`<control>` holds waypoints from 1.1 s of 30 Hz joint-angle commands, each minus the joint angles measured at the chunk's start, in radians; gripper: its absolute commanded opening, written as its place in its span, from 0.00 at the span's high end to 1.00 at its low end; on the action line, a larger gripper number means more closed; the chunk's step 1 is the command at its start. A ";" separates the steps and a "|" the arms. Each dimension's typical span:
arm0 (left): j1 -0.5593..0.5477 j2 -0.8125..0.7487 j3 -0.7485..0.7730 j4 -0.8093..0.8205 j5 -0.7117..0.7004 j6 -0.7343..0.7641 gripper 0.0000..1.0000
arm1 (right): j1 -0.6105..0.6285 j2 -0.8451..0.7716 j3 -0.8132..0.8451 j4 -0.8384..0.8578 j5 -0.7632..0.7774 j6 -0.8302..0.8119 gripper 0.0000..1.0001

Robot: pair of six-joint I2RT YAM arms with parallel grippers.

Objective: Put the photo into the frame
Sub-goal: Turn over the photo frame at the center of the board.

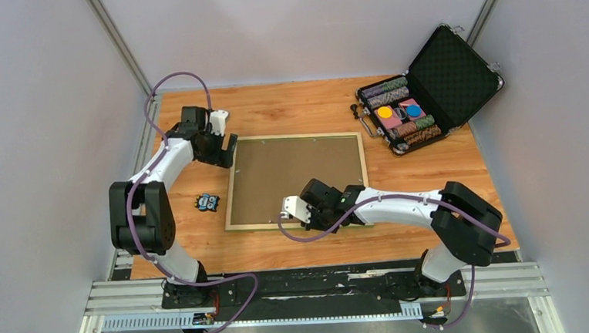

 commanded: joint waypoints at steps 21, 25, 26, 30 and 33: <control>-0.112 -0.661 -0.166 -0.122 0.203 0.485 0.00 | -0.158 0.007 0.393 -0.297 -0.235 0.004 1.00; -0.184 -0.734 -0.157 -0.182 0.206 0.577 0.00 | -0.197 0.022 0.475 -0.356 -0.284 0.009 1.00; -0.197 -0.734 -0.151 -0.196 0.217 0.588 0.01 | -0.206 0.026 0.494 -0.370 -0.295 0.009 1.00; -0.252 -0.735 -0.141 -0.239 0.217 0.666 0.02 | -0.248 0.043 0.563 -0.415 -0.342 0.015 1.00; -0.280 -0.732 -0.156 -0.245 0.215 0.730 0.01 | -0.296 0.064 0.625 -0.451 -0.405 0.025 1.00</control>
